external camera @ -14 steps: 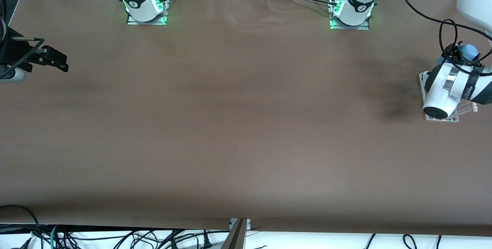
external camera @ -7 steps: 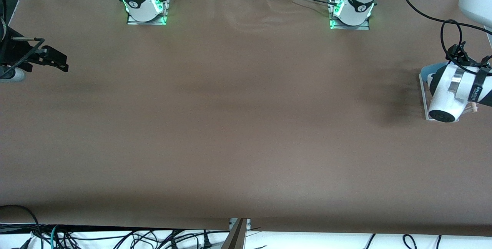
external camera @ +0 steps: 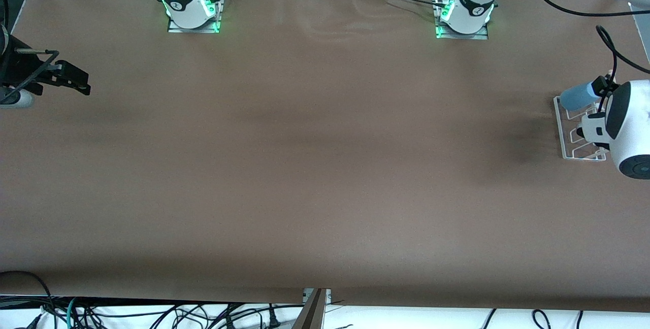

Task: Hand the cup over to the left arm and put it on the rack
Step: 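Lower the cup onto a rack peg with the left gripper, then open the left gripper and draw it back from the rack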

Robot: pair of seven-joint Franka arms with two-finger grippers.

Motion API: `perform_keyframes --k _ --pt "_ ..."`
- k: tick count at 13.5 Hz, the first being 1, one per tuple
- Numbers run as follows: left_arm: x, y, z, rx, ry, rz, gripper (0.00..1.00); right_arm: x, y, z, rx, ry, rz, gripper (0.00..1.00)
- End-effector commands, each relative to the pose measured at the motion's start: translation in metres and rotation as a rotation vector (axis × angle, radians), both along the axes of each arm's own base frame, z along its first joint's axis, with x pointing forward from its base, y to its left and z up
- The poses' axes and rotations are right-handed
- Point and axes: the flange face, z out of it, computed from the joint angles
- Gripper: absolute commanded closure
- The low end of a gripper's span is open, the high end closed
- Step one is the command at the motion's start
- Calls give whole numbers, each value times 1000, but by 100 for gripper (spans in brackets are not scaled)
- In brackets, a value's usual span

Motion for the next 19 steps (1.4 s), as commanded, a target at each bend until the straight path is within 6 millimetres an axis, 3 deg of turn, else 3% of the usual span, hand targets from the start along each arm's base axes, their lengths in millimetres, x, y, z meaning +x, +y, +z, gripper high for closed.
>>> perform_keyframes --k 1,3,5,9,10,11,14,18,19 --pt "32 -55 71 -39 -175 -41 0 -1 -3 3 -4 6 13 0" --pt "41 -99 104 -43 -304 -31 0 -1 -3 3 -4 6 14 0" --pt "34 -135 128 -54 -403 23 0 -1 -3 3 -5 6 8 0" --pt "11 -174 168 -134 -550 75 0 -2 -4 3 -5 7 10 0" --pt "0 -177 173 -139 -581 83 0 -1 -3 3 -4 6 13 0" --pt "-9 -164 180 -178 -628 134 0 -1 -3 3 -4 6 13 0" --pt "-42 -118 177 -420 -713 354 0 -1 -3 3 -4 6 11 0" --pt "-46 -120 186 -457 -881 298 0 -1 -3 3 -5 5 5 0" --pt "-52 -132 191 -468 -902 273 0 -1 -3 3 -5 6 8 0"
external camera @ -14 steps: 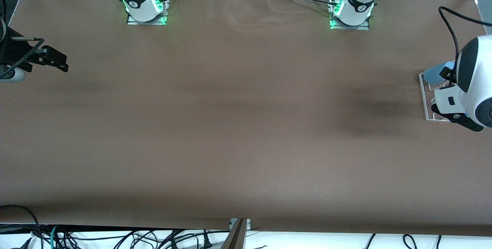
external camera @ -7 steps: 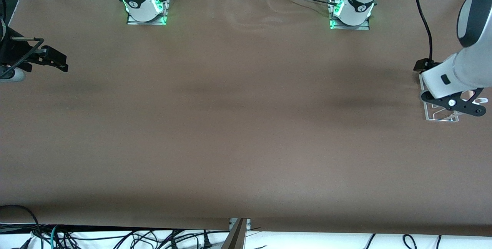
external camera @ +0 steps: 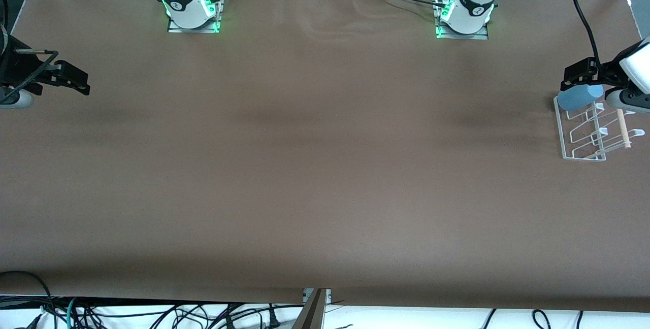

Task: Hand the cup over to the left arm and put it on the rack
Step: 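Open the left gripper and draw it back from the rack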

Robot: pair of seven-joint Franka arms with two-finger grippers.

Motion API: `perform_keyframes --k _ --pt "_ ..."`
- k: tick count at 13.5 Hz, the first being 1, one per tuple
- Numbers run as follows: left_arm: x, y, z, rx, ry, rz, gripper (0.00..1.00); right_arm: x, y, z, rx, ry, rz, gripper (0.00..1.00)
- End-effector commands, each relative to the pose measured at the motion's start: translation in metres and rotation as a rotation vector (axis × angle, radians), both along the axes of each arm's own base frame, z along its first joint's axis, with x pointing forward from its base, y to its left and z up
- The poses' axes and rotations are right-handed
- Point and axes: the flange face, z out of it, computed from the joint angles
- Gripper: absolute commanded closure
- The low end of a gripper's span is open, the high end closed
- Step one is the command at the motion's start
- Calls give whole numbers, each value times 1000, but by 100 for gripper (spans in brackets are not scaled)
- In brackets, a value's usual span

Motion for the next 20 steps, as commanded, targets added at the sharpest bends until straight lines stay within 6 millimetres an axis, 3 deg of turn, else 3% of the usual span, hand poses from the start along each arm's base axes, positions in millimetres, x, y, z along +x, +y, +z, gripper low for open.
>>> perform_keyframes --k 1,5,17,20 --pt "-18 -30 7 -14 -68 -39 0 -2 -2 5 -5 3 10 0" --pt "-20 -79 15 21 -72 113 0 -2 -2 5 -5 3 7 0" --pt "-20 -72 21 36 -69 191 0 -1 2 4 -9 2 24 0" --pt "-19 -79 23 38 -74 178 0 -1 2 3 -9 3 22 0"
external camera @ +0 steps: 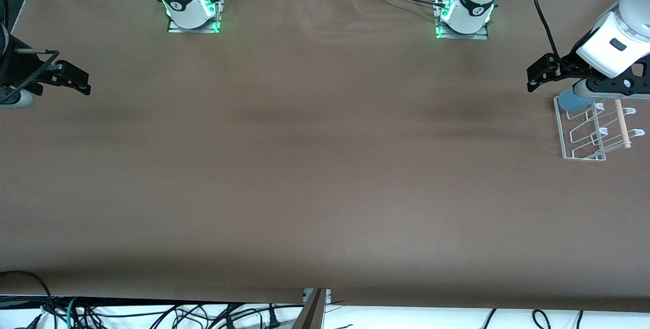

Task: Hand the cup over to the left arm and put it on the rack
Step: 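Open the left gripper and draw it back from the rack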

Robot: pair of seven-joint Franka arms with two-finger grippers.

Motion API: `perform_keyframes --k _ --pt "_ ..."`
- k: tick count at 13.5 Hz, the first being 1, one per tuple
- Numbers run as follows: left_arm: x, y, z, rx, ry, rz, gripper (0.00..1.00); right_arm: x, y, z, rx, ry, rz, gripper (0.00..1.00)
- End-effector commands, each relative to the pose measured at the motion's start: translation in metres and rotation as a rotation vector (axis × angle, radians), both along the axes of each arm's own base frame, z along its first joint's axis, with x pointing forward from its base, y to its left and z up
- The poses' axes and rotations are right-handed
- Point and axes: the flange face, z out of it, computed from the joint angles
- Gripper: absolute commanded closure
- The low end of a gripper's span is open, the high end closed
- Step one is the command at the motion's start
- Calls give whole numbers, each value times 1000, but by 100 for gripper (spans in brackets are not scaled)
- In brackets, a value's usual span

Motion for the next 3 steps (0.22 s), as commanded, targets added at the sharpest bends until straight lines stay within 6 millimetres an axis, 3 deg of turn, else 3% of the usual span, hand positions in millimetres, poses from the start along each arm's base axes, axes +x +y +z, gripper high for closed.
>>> perform_keyframes --k 1,3 --pt "-4 -6 9 27 -1 -9 0 -1 0 3 -9 3 19 0" --pt "-4 -5 9 32 2 -9 0 -1 -1 3 -10 3 18 0"
